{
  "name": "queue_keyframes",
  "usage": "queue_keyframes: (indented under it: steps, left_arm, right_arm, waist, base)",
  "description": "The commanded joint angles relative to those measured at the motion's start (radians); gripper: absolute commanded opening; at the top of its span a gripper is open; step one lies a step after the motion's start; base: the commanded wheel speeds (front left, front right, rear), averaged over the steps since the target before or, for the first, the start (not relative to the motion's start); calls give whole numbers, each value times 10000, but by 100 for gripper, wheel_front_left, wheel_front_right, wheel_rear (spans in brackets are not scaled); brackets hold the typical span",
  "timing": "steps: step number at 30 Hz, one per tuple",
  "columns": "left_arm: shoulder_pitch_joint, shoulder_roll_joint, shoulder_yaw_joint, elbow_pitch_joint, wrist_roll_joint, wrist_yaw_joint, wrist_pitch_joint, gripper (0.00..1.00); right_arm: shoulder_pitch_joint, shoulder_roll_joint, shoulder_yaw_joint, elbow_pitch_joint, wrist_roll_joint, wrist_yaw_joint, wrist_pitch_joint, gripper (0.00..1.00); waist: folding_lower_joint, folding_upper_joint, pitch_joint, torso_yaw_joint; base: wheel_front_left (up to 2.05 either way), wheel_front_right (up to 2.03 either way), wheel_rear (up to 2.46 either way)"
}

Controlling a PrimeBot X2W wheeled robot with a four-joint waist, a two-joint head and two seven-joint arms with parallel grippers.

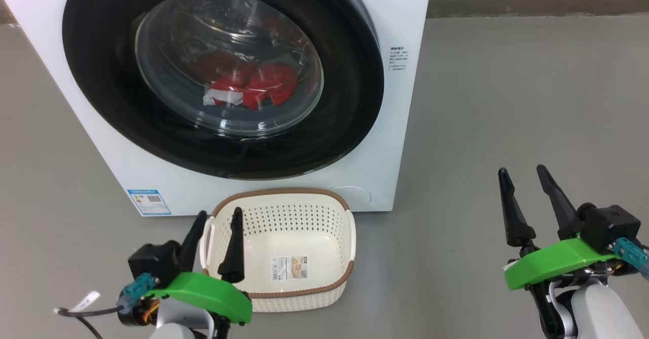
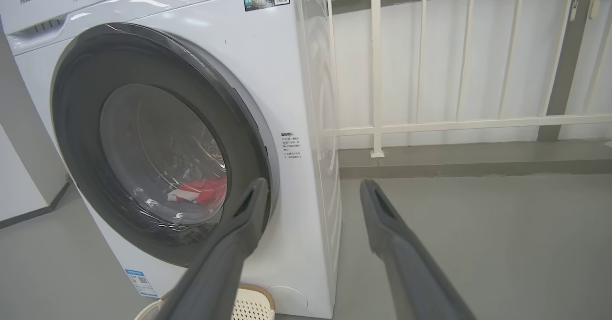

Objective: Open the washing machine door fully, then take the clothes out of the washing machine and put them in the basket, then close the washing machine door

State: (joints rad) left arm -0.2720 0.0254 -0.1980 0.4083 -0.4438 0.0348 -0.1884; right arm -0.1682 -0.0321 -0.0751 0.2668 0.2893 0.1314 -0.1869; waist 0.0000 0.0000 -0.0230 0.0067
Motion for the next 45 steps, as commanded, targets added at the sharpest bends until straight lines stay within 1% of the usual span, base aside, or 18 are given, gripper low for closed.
queue_keyframes:
  steps: [1,10,21,34,45]
  left_arm:
    - [-539,194,223,-174,352,105,-167,100]
    - [-793,219,204,-258,1487,376,-431,100]
    - [-1021,247,125,-253,2440,495,-725,100]
    - [-1019,248,202,-126,2046,371,-734,100]
    - [-997,248,178,-221,2038,427,-734,100]
  right_arm:
    - [-548,-116,194,-291,-333,-6,-180,100]
    - [-790,-146,49,-148,-1423,-7,-445,100]
    - [-1042,-180,-118,61,-2531,-7,-740,100]
    - [-1104,-181,-135,295,-2342,-7,-749,100]
    - [-1123,-181,-158,318,-2224,-7,-749,100]
  waist:
    - [0,0,0,3]
    - [0,0,12,-5]
    - [0,0,-26,11]
    - [0,0,-46,-17]
    - [0,0,61,15]
  base:
    - [0,0,0]
    - [0,0,0]
    - [0,0,0]
    - [0,0,0]
    - [0,0,0]
